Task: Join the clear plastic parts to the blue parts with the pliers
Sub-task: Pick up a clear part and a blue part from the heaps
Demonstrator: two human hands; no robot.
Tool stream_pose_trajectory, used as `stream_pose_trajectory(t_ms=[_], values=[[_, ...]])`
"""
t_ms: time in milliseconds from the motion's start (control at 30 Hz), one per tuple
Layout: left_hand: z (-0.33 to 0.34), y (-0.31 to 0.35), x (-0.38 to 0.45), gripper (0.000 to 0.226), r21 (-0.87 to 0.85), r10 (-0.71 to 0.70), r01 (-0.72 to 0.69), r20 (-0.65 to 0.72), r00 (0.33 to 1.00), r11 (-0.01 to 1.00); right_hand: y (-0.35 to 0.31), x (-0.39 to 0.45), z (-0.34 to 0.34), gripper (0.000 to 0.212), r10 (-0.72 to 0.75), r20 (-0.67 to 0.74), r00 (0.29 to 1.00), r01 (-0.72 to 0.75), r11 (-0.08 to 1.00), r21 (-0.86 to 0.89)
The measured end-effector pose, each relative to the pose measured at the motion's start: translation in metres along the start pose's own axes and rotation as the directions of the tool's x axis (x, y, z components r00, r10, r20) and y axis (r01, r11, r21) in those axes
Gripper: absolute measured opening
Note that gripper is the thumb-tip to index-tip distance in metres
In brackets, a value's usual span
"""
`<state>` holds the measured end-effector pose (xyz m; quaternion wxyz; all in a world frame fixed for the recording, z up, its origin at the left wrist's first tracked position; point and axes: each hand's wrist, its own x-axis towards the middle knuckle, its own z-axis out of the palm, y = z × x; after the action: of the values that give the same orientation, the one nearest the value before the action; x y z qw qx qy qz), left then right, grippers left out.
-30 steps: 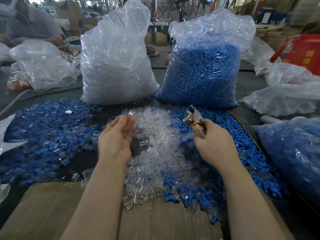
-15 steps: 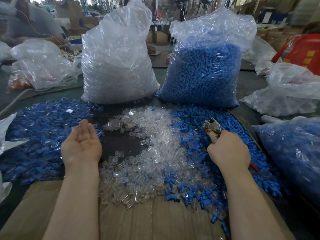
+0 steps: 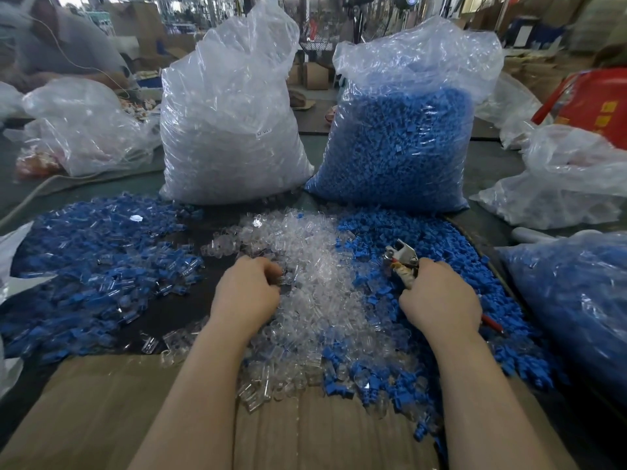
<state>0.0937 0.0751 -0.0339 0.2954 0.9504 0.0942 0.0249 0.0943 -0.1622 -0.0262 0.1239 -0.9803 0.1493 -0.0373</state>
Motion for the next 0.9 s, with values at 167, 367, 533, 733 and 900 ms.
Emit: stream_pose_trajectory(t_ms=[167,367,533,733,900], values=[[0.001,-0.001,0.000,0.016,0.026,0.032,-0.031,-0.025,0.999,0.999,0.002,0.000,0.000,0.022,-0.004,-0.005,1.000,0.004,1.000,-0.004],[0.003,0.000,-0.001,0.008,-0.037,0.037,-0.040,-0.068,0.997,0.999,0.003,0.004,0.003,0.028,0.028,-0.008,1.000,-0.028,1.000,0.007],[0.001,0.001,0.001,0.014,-0.252,-0.027,-0.004,-0.118,0.993,0.968,0.005,0.006,0.003,0.027,0.036,-0.010,0.999,-0.036,0.999,0.034],[-0.008,0.015,-0.002,0.026,-0.721,-0.018,-0.028,-0.055,0.998,0.692,0.004,0.008,-0.001,0.016,0.018,-0.152,0.988,0.005,0.989,0.150],[-0.009,0.030,-0.007,0.020,-0.829,0.068,-0.021,0.021,0.997,0.559,-0.002,0.010,-0.003,0.018,-0.023,-0.208,0.978,0.098,0.927,0.361]])
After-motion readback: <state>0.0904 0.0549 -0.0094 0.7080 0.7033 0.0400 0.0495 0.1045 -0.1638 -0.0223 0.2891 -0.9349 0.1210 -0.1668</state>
